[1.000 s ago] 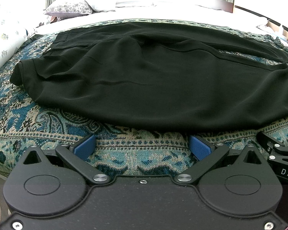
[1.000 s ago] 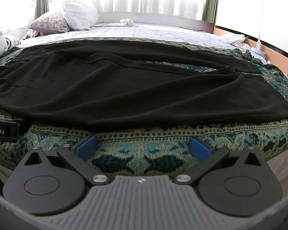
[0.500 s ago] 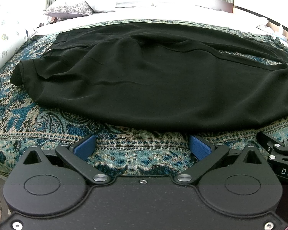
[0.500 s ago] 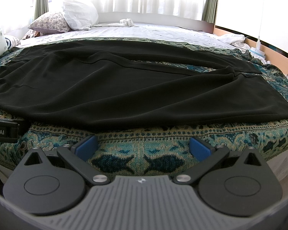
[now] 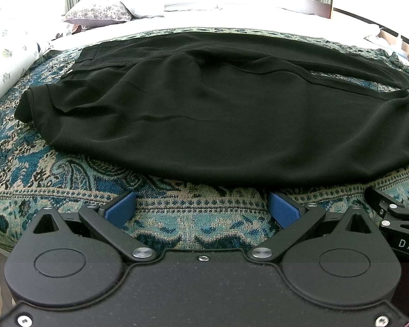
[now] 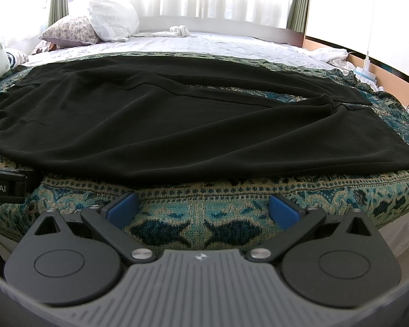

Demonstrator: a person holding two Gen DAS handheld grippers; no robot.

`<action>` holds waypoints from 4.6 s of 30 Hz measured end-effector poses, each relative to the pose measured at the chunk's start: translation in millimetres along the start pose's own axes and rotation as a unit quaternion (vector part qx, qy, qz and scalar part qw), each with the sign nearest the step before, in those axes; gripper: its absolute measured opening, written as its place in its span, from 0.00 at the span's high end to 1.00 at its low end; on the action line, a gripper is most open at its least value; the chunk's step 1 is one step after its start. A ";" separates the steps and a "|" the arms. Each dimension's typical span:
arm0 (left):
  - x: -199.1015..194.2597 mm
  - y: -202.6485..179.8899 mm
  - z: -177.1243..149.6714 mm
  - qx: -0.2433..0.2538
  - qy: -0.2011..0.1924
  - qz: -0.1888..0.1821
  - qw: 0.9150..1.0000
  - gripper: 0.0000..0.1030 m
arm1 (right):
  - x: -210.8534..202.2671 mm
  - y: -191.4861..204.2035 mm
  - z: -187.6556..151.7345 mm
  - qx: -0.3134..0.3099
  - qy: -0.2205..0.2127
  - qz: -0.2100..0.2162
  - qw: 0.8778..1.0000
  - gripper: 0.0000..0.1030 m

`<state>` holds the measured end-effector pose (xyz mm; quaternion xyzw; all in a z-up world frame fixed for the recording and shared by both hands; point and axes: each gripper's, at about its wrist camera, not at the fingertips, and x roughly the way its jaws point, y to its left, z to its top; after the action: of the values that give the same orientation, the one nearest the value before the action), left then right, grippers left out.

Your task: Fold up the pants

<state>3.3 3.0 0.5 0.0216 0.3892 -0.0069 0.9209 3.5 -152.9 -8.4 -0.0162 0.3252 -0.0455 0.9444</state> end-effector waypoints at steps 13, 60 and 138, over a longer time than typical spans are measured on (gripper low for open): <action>1.1 2.3 8.6 -0.002 0.015 -0.003 1.000 0.00 | 3.3 -5.1 3.6 0.011 0.012 0.009 1.000 0.00; 334.3 166.2 362.2 -0.339 0.026 0.224 0.913 0.00 | 367.0 -237.9 277.7 0.287 0.075 -0.223 0.929 0.00; 21.6 180.2 55.0 -0.173 -0.057 0.123 0.975 0.97 | 11.5 -291.1 13.4 0.275 -0.002 -0.239 0.931 0.94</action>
<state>63.0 180.7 29.5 -0.0911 0.3259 0.1729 0.9250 -1.2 -443.8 12.6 0.1669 0.2848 -0.3574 0.8737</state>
